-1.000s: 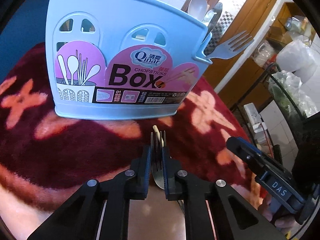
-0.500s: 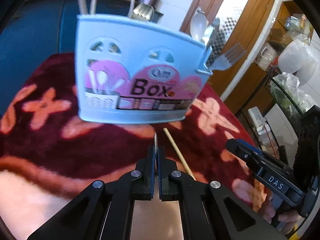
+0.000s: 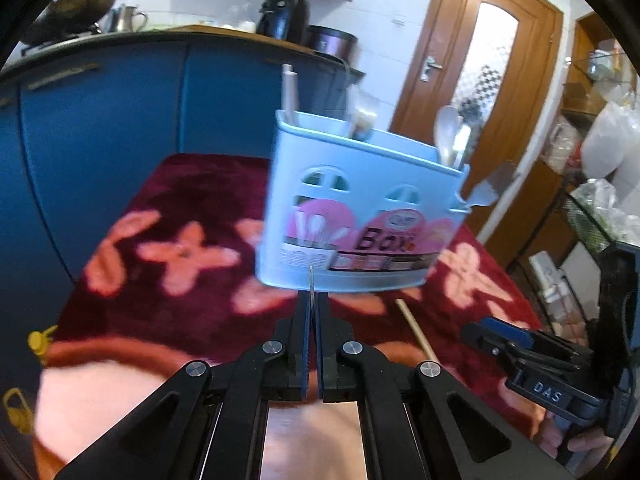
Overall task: Organize utensils
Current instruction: 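Grasp the metal fork with the left tool while the right tool grasps the wooden chopstick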
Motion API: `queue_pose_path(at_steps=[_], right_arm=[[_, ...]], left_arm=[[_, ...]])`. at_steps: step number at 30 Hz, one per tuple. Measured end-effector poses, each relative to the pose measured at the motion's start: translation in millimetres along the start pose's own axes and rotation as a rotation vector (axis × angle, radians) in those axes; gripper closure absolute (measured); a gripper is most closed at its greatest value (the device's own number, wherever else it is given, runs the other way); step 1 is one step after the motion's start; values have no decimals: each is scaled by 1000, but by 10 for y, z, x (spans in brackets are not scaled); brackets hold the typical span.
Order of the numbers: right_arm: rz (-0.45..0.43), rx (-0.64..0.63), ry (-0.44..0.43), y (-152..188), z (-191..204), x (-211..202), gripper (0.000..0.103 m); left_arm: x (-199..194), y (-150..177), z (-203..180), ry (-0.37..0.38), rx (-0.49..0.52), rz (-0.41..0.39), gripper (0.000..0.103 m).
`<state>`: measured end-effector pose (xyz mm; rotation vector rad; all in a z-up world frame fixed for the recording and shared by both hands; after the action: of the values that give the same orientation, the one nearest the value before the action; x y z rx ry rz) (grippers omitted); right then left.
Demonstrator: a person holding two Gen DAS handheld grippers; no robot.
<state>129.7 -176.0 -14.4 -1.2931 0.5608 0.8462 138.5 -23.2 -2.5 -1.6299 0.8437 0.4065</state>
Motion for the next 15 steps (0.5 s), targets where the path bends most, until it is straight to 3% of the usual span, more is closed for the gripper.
queue_pose_path(at_steps=[9, 15], right_arm=[[109, -40, 0, 14, 201, 304, 60], [149, -35, 20, 5, 204, 421, 66]], left_arm=[[-43, 3, 179, -38, -37, -14, 101], [-78, -13, 195, -43, -41, -28, 101]])
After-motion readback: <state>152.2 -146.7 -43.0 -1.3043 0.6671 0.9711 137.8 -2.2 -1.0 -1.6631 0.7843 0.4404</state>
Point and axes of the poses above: each gripper's, at about its wrist camera, not at the fingertips, and x roughly the way its jaws point, z to its left, y to its underside, the point moved 7 cm from there along x, roughly the way its jaws point, and after that the axes turned 5 degrees about z, right-handed, at the moved point
